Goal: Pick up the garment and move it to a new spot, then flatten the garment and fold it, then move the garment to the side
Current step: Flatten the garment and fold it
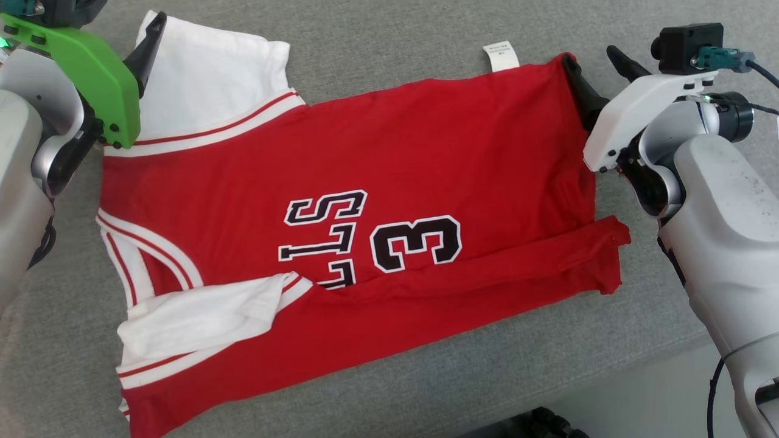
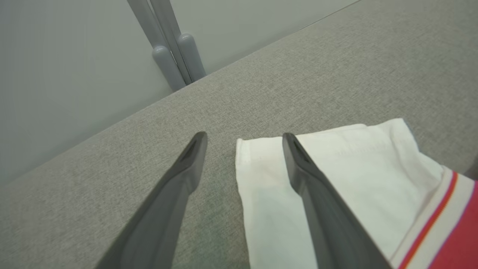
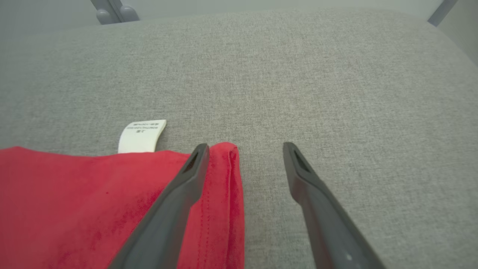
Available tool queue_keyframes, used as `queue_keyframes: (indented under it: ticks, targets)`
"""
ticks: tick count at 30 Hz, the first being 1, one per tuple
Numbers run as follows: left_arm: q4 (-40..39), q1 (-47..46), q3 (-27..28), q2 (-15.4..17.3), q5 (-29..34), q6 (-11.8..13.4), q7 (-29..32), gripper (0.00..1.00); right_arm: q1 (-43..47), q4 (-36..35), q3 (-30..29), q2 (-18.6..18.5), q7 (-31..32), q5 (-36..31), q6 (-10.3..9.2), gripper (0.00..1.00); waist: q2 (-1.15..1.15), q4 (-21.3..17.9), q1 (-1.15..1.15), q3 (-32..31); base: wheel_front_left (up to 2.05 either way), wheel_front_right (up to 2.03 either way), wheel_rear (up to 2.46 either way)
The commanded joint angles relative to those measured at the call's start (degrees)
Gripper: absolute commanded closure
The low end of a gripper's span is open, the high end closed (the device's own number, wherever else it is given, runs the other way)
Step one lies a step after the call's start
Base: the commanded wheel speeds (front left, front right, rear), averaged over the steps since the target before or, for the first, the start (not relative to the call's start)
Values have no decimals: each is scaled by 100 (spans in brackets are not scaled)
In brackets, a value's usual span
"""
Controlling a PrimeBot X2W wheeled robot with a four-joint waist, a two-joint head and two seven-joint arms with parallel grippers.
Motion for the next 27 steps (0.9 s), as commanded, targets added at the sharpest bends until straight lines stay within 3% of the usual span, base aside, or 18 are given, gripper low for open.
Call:
queue_keyframes:
  ticks: [1, 19, 20, 21, 22, 23, 24, 27]
  targets:
    - [44, -138, -123, 77, -63, 5, 27, 0, -132, 75, 91, 1, -1, 74, -8, 0, 0, -239, -1, 234, 0, 0, 0]
    - [914, -605, -1116, -62, -845, 4, 311, 0, -647, 737, 1161, 17, 79, 998, -8, 0, 0, -161, -1, 259, 0, 0, 0]
    - [922, -612, -1168, -60, -894, 4, 331, 15, -664, 756, 1237, -6, 108, 1032, -8, 0, 0, -150, -1, 253, 0, 0, 0]
    - [934, -613, -1195, -62, -933, 4, 339, 39, -678, 775, 1286, -20, 114, 1071, -7, 0, 0, -141, -1, 247, 0, 0, 0]
    - [939, -616, -1230, -68, -964, 4, 335, 63, -689, 800, 1350, -35, 150, 1103, -7, 41, 0, -127, -1, 242, 0, 0, 0]
    - [947, -624, -1261, -73, -997, 5, 333, 92, -695, 821, 1395, -42, 169, 1149, -7, 72, 0, -118, -1, 237, 0, 0, 0]
    - [954, -632, -1293, -84, -1038, 5, 315, 100, -709, 833, 1434, -57, 177, 1186, -7, 100, 0, -106, -1, 230, 0, 0, 0]
    - [946, -672, -1340, -113, -1176, 6, 172, 100, -779, 833, 1525, -138, 75, 1245, -9, 100, 0, -74, -1, 207, 0, 0, 0]
